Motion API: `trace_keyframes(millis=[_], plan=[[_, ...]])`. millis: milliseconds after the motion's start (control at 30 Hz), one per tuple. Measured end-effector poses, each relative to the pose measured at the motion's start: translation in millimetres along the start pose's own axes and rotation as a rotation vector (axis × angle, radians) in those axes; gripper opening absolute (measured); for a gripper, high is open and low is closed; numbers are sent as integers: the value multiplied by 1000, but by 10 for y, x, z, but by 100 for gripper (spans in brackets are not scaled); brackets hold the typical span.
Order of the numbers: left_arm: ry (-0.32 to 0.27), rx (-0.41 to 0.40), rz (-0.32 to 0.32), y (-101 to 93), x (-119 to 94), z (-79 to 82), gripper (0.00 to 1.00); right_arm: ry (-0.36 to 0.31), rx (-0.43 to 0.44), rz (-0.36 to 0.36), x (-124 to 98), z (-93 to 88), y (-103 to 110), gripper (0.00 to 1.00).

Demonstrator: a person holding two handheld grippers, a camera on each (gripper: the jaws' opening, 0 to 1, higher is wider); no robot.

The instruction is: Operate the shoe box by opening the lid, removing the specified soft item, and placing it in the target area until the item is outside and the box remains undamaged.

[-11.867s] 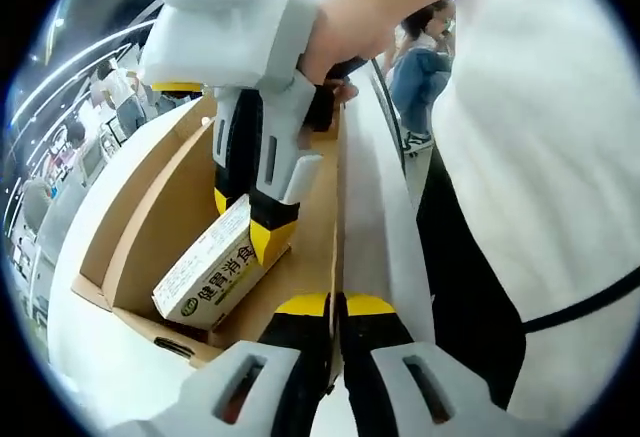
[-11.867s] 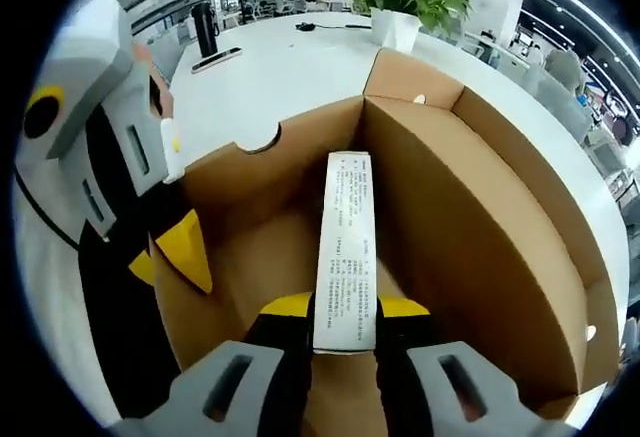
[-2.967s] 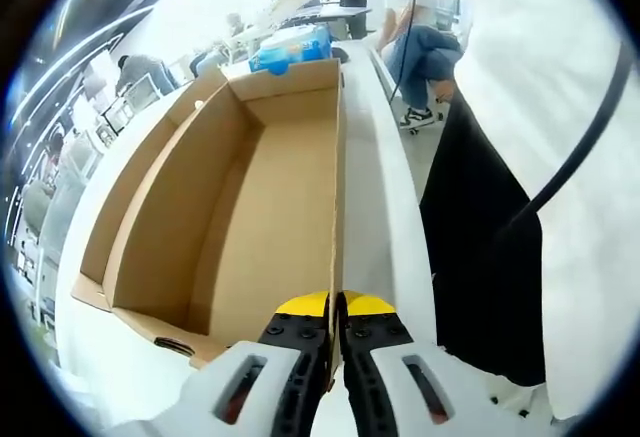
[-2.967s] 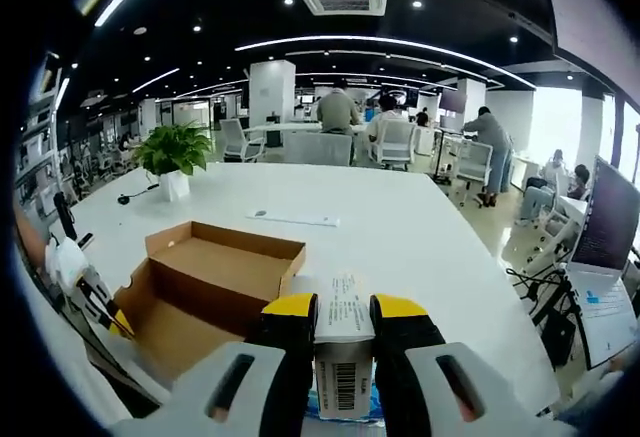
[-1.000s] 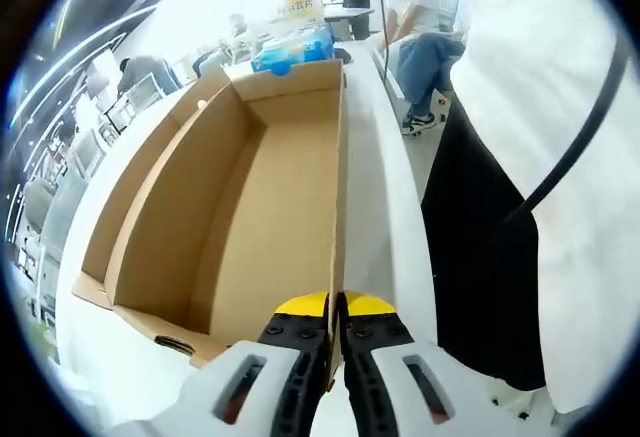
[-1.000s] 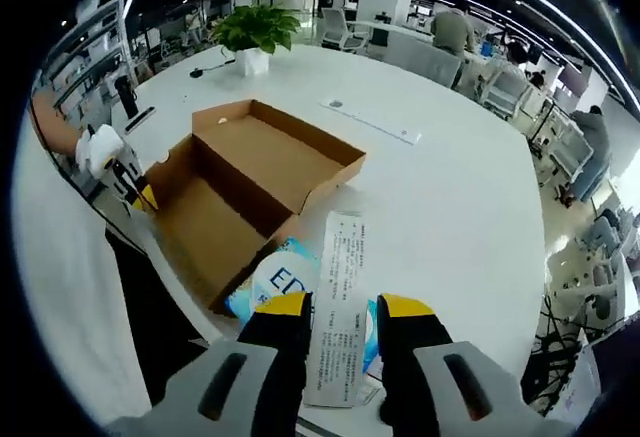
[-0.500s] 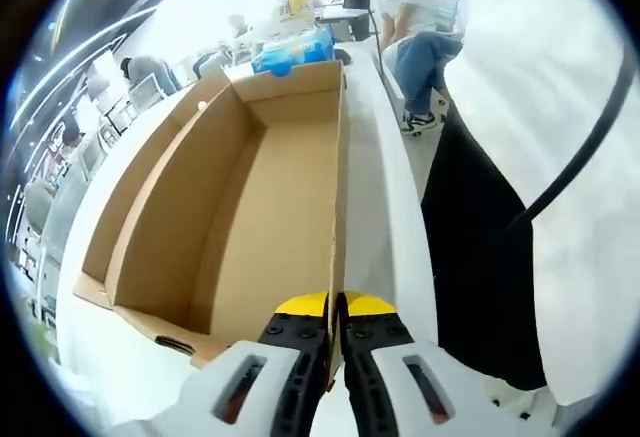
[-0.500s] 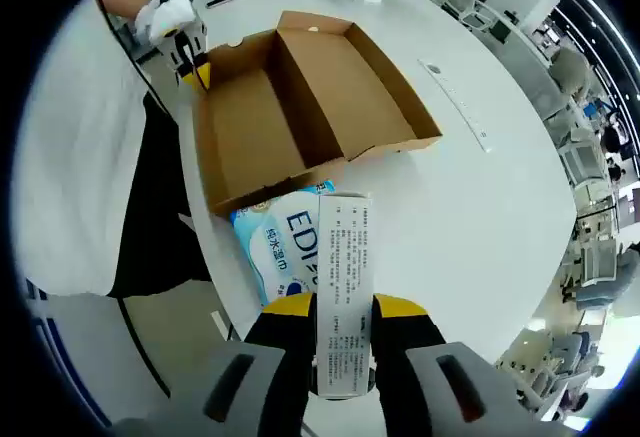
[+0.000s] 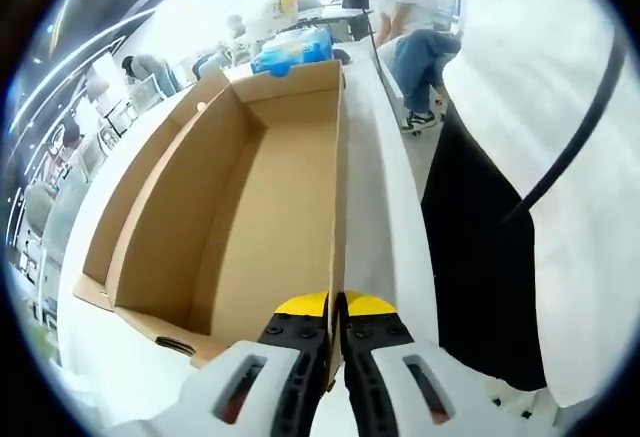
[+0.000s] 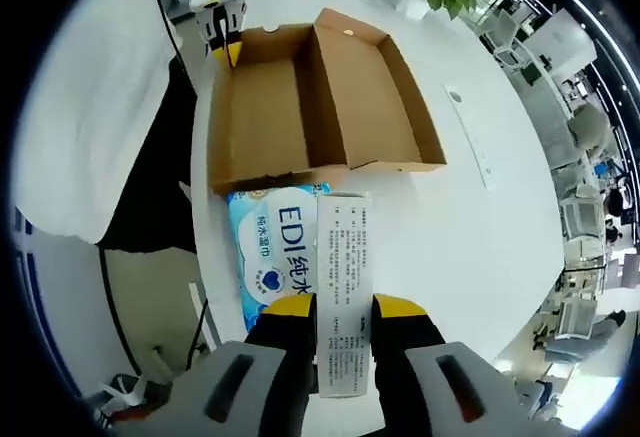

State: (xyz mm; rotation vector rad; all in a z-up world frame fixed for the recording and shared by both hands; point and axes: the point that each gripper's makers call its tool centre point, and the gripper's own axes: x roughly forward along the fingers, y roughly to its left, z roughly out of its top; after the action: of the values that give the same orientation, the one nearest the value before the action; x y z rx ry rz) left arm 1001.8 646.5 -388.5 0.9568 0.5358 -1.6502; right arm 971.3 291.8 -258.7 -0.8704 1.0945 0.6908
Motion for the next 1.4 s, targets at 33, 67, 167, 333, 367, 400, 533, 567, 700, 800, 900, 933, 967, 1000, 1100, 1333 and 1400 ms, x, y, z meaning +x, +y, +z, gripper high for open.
trace_keyframes(millis=[33,67,167,333,367,400,533,567,700,800,900,933,967,1000,1100,1333,1400], plan=[[1,0,1,1,1,-2,3,0,-6,-1,-11,9,-32,19],[2,-1,2,2,1,-4,3,-2,-14,0,-17,13,-78,19],[1,-3,2,1,-3,2,3,-9,-5,8,10,57,-186,19],[4,-1,-1,1,-3,-3,3,14,-61,21,120,123,-335,19],[5,-2,-1,0,-3,-1,3,3,-63,31,135,152,-340,19],[6,-7,-2,1,-4,0,3,0,-66,41,151,180,-351,19],[7,-15,5,4,0,-14,3,19,-127,53,247,198,-397,19],[7,-15,7,5,3,-22,3,28,-152,55,265,203,-406,19],[6,-19,15,13,9,-38,3,39,-135,63,458,187,-501,19],[4,-20,12,18,14,-50,3,47,-163,95,468,143,-477,19],[2,-20,12,19,18,-53,3,51,-156,92,442,104,-552,19],[2,-20,12,19,19,-53,3,57,-154,86,438,85,-582,19],[1,-21,12,20,19,-53,3,60,-146,75,444,66,-623,19],[1,-23,14,21,20,-53,3,54,-137,71,458,61,-630,19],[3,-27,17,21,20,-47,3,48,-131,80,564,35,-560,19],[5,-28,12,21,20,-36,3,91,-163,113,820,-98,-480,19],[8,-30,10,22,22,-36,3,84,-163,120,867,-108,-476,19]])
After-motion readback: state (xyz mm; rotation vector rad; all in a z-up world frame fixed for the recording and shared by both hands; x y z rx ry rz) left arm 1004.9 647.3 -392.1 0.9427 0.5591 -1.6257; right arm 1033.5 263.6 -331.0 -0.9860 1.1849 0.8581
